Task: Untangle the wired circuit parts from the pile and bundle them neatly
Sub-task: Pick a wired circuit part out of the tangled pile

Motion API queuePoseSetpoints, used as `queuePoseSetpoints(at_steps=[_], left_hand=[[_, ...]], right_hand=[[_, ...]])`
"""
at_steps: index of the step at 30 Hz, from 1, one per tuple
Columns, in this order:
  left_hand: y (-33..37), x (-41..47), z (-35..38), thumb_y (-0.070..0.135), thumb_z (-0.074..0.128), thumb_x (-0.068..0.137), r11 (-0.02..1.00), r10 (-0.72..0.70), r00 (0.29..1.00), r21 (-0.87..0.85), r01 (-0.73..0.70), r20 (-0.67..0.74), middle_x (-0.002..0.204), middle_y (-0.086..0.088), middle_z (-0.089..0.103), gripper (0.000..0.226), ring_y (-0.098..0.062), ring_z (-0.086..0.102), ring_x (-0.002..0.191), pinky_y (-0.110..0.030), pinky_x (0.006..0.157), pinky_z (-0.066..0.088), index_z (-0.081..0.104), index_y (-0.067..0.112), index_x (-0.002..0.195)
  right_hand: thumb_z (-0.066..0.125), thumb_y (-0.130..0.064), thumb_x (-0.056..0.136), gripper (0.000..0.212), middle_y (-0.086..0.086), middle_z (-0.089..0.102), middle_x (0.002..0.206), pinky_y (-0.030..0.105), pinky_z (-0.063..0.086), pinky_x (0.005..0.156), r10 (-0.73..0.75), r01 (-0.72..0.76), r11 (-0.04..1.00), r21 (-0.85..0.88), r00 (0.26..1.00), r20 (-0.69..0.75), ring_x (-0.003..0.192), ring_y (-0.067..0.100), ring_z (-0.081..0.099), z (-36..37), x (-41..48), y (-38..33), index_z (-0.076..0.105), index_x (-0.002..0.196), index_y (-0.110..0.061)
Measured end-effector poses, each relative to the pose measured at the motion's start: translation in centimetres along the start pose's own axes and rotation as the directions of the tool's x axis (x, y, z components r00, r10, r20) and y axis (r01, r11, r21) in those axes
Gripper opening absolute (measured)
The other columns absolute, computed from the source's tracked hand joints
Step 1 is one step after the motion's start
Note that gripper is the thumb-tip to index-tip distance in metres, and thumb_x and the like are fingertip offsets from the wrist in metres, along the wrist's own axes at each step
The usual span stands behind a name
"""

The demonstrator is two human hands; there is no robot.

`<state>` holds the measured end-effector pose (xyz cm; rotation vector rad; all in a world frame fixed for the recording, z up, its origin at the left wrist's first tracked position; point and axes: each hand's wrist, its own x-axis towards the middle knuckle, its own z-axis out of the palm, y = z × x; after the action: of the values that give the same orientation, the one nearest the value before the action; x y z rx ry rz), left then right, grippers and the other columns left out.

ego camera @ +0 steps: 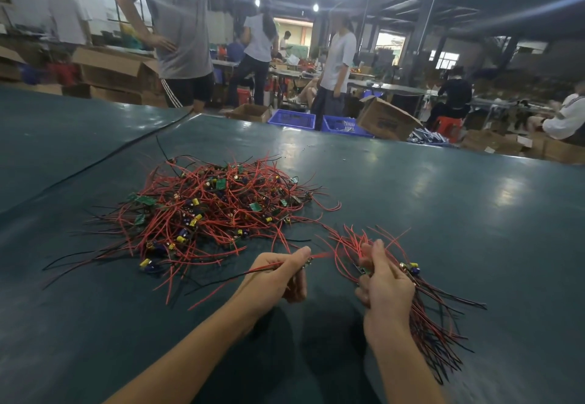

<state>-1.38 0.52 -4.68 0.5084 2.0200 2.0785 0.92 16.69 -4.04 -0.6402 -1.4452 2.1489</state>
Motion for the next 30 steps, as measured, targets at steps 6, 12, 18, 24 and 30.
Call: queuePoseSetpoints(at_steps=[6,12,18,24,30], left_hand=[[-1.1,0.5,-0.4,0.062,0.057,0.085,0.946,0.156,0.971,0.311,-0.095,-0.179,0.054,-0.005,0.063,0.057,-0.011,0.059,0.05,-0.027,0.055,0.047,0.062,0.009,0.067],[-1.9,-0.1,-0.6,0.048,0.056,0.084,0.788,0.247,0.966,0.566,-0.242,0.069,0.084,0.003,0.071,0.032,-0.013,0.069,0.078,-0.04,0.072,0.056,0.063,0.023,0.102],[-1.8,-0.4,-1.2,0.053,0.047,0.089,0.316,0.42,0.876,0.866,-0.387,0.239,0.082,0.007,0.062,0.039,-0.016,0.053,0.066,-0.025,0.059,0.034,0.048,0.024,0.116],[-1.1,-0.5,-1.5,0.052,0.041,0.078,0.303,0.402,0.882,0.874,-0.38,0.245,0.074,0.01,0.059,0.034,-0.015,0.056,0.066,-0.02,0.055,0.032,0.054,0.027,0.096],[-1.5,1.0,-5.2,0.023,0.061,0.081,0.298,0.459,0.883,0.954,-0.044,-0.102,0.099,0.008,0.057,0.02,-0.015,0.053,0.092,-0.03,0.083,0.041,0.06,0.023,0.1]], right_hand=[[0.069,-0.035,0.088,0.023,-0.001,0.072,0.068,0.015,0.038,0.04,-0.065,0.154,0.961,-0.231,0.934,0.351,0.045,0.002,0.052,1.5,-2.3,1.1,0.076,0.069,-0.024],[0.073,-0.025,0.086,0.012,-0.001,0.075,0.074,0.018,0.053,0.061,-0.07,0.225,0.928,-0.297,0.889,0.453,0.07,0.011,0.071,1.8,-3.0,1.7,0.079,0.075,-0.022],[0.071,-0.025,0.088,0.016,-0.002,0.075,0.074,0.028,0.058,0.069,-0.083,0.24,0.915,-0.325,0.9,0.429,0.072,0.012,0.072,1.5,-2.5,1.5,0.078,0.075,-0.023],[0.074,-0.03,0.085,0.009,-0.003,0.072,0.087,0.033,0.06,0.072,-0.197,0.362,0.827,-0.43,0.903,0.382,0.08,0.012,0.069,1.1,-2.0,2.0,0.077,0.091,-0.024],[0.069,-0.039,0.088,0.022,-0.011,0.056,0.09,0.031,0.045,0.065,-0.397,0.466,0.479,-0.744,0.871,0.289,0.075,0.01,0.057,-0.5,-0.7,1.2,0.075,0.102,-0.024]])
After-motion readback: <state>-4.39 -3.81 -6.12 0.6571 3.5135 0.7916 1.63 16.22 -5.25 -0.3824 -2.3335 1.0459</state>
